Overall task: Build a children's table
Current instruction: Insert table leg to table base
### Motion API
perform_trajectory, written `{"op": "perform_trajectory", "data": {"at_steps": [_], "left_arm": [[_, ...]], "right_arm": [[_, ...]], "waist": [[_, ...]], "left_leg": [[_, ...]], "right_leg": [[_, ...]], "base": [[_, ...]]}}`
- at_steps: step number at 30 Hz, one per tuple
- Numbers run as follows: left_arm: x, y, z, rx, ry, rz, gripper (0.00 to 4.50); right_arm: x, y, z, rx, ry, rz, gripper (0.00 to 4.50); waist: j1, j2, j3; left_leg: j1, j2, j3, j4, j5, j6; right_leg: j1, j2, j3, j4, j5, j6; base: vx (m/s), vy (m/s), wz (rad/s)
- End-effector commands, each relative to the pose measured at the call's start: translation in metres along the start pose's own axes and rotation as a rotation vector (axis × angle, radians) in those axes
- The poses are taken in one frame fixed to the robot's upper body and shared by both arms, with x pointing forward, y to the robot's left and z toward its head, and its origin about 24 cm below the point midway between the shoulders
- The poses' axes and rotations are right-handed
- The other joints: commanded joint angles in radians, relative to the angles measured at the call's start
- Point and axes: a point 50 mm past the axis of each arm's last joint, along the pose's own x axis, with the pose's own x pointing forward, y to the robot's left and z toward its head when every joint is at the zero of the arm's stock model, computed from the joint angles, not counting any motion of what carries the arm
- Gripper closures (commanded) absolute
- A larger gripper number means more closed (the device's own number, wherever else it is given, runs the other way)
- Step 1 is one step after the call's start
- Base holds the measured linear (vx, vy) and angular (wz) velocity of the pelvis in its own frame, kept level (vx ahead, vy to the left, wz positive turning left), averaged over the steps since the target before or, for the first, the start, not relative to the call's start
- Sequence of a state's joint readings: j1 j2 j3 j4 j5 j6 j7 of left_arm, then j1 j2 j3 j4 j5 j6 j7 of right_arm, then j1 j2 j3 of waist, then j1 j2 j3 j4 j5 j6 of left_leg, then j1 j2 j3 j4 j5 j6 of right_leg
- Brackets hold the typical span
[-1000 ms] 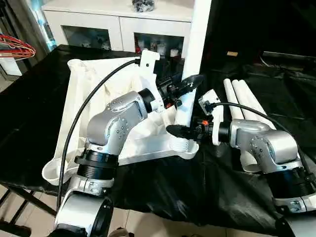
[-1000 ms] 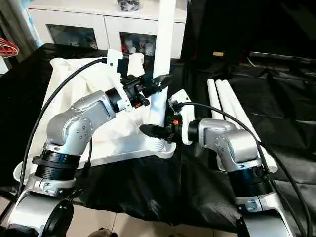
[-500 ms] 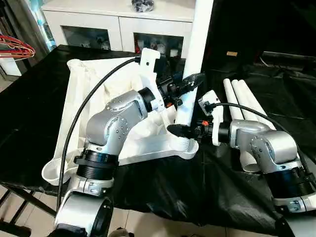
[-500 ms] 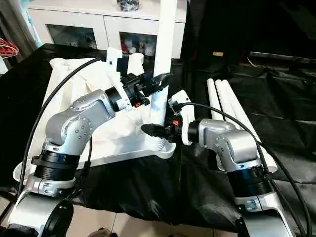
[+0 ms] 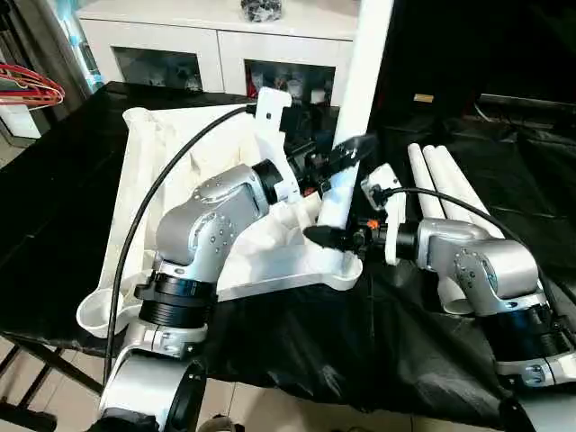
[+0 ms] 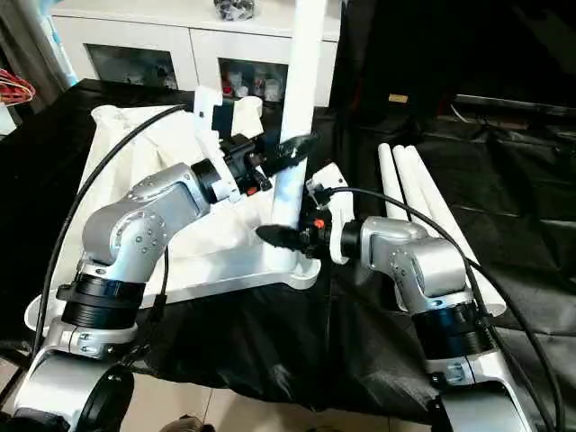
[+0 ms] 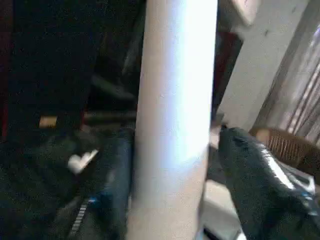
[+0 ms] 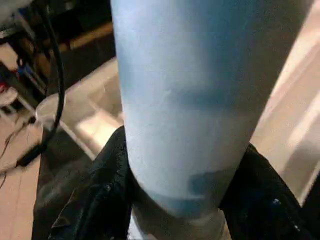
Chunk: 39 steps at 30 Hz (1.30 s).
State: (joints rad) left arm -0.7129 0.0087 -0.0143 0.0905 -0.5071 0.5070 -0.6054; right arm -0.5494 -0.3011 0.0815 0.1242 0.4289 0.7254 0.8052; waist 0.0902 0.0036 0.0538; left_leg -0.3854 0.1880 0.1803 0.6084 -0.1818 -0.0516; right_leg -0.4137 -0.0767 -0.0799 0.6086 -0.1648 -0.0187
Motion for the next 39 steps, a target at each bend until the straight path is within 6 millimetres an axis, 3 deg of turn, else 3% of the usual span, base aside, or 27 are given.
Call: {"op": "perform_trajectory", "data": {"at_steps": [1,6,9,12,14,16,17,19,20,23,27,33,37,39], "left_arm": [[0.002,-0.007,0.014,0.040,-0.084,-0.015,1.58],[0.003,-0.002,0.026,0.060,-0.154,0.027,1.58],[-0.001,-0.002,0.026,0.097,-0.110,-0.010,1.58],[-0.011,0.000,0.017,0.201,-0.003,-0.065,1.58],[-0.023,0.016,-0.001,0.373,0.167,-0.004,1.58],[-0.036,0.027,-0.019,0.484,0.300,0.017,1.58],[-0.042,0.030,-0.028,0.498,0.352,0.013,1.58],[-0.050,0.033,-0.038,0.495,0.407,-0.001,1.58],[-0.057,0.033,-0.047,0.470,0.446,-0.021,1.58],[-0.079,0.032,-0.074,0.366,0.579,-0.042,1.58],[-0.091,0.030,-0.091,0.283,0.659,-0.055,1.58],[-0.101,0.033,-0.105,0.281,0.725,-0.061,1.58],[-0.105,0.034,-0.108,0.262,0.759,-0.061,1.95],[-0.105,0.032,-0.108,0.248,0.760,-0.082,2.14]], "right_arm": [[-0.005,-0.010,0.002,0.023,-0.077,-0.086,2.60],[-0.006,-0.017,0.002,0.027,-0.176,-0.190,2.60],[-0.010,-0.023,-0.001,0.025,-0.197,-0.252,2.60],[-0.017,-0.026,-0.006,-0.003,-0.188,-0.294,2.60],[-0.027,-0.026,-0.011,-0.035,-0.148,-0.305,2.60],[-0.034,-0.026,-0.016,-0.049,-0.122,-0.308,2.60],[-0.037,-0.025,-0.017,-0.054,-0.115,-0.308,2.60],[-0.040,-0.024,-0.019,-0.058,-0.109,-0.307,2.60],[-0.042,-0.023,-0.021,-0.062,-0.105,-0.305,2.60],[-0.044,-0.018,-0.027,-0.071,-0.076,-0.289,2.60],[-0.041,-0.014,-0.030,-0.082,-0.061,-0.278,2.60],[-0.037,-0.010,-0.031,-0.083,-0.069,-0.272,2.60],[-0.037,-0.009,-0.031,-0.084,-0.068,-0.274,2.60],[-0.037,-0.009,-0.032,-0.085,-0.067,-0.277,2.60]], "waist": [[0.002,-0.008,-0.075],[0.001,-0.008,-0.073],[0.001,-0.008,-0.074],[0.002,-0.005,-0.075],[-0.002,-0.002,-0.075],[-0.003,-0.004,-0.074],[-0.003,0.001,-0.075],[-0.002,0.000,-0.076],[-0.003,0.007,-0.077],[-0.002,0.005,-0.075],[-0.004,0.008,-0.069],[-0.005,0.007,-0.067],[-0.004,0.013,-0.068],[-0.005,0.010,-0.069]], "left_leg": [[0.013,0.039,-0.013,-0.064,-0.122,0.024],[0.015,0.037,-0.012,-0.066,-0.142,0.015],[0.016,0.036,-0.013,-0.068,-0.145,0.009],[0.017,0.035,-0.014,-0.069,-0.137,0.011],[0.017,0.036,-0.015,-0.069,-0.128,0.010],[0.017,0.036,-0.015,-0.070,-0.138,0.011],[0.017,0.036,-0.015,-0.070,-0.135,0.009],[0.018,0.036,-0.015,-0.071,-0.133,0.005],[0.018,0.036,-0.016,-0.071,-0.138,0.001],[0.019,0.039,-0.014,-0.073,-0.161,-0.001],[0.024,0.039,-0.014,-0.077,-0.219,-0.013],[0.025,0.039,-0.017,-0.081,-0.252,-0.023],[0.025,0.039,-0.019,-0.081,-0.252,-0.025],[0.023,0.039,-0.018,-0.081,-0.241,-0.023]], "right_leg": [[0.064,-0.067,0.047,-0.071,-0.199,-0.180],[0.062,-0.066,0.047,-0.075,-0.233,-0.165],[0.061,-0.065,0.045,-0.076,-0.246,-0.154],[0.061,-0.064,0.046,-0.074,-0.246,-0.139],[0.061,-0.061,0.048,-0.070,-0.205,-0.139],[0.063,-0.060,0.049,-0.070,-0.208,-0.117],[0.063,-0.061,0.050,-0.070,-0.205,-0.112],[0.062,-0.062,0.049,-0.069,-0.193,-0.121],[0.062,-0.064,0.050,-0.066,-0.188,-0.137],[0.059,-0.064,0.050,-0.067,-0.190,-0.158],[0.055,-0.066,0.050,-0.076,-0.268,-0.160],[0.052,-0.065,0.051,-0.084,-0.321,-0.136],[0.052,-0.067,0.051,-0.083,-0.316,-0.134],[0.053,-0.066,0.051,-0.081,-0.292,-0.143]], "base": [[0.000,0.000,0.00],[0.000,0.000,0.00],[0.000,0.000,0.00],[0.000,0.000,0.00],[0.000,0.000,0.00],[0.000,0.000,0.00],[0.000,0.000,0.00],[0.000,0.000,0.00],[0.000,0.000,0.00],[0.000,0.000,0.00],[0.000,0.000,0.00],[0.000,0.000,0.00],[0.000,0.000,0.00],[0.000,0.000,0.00]]}}
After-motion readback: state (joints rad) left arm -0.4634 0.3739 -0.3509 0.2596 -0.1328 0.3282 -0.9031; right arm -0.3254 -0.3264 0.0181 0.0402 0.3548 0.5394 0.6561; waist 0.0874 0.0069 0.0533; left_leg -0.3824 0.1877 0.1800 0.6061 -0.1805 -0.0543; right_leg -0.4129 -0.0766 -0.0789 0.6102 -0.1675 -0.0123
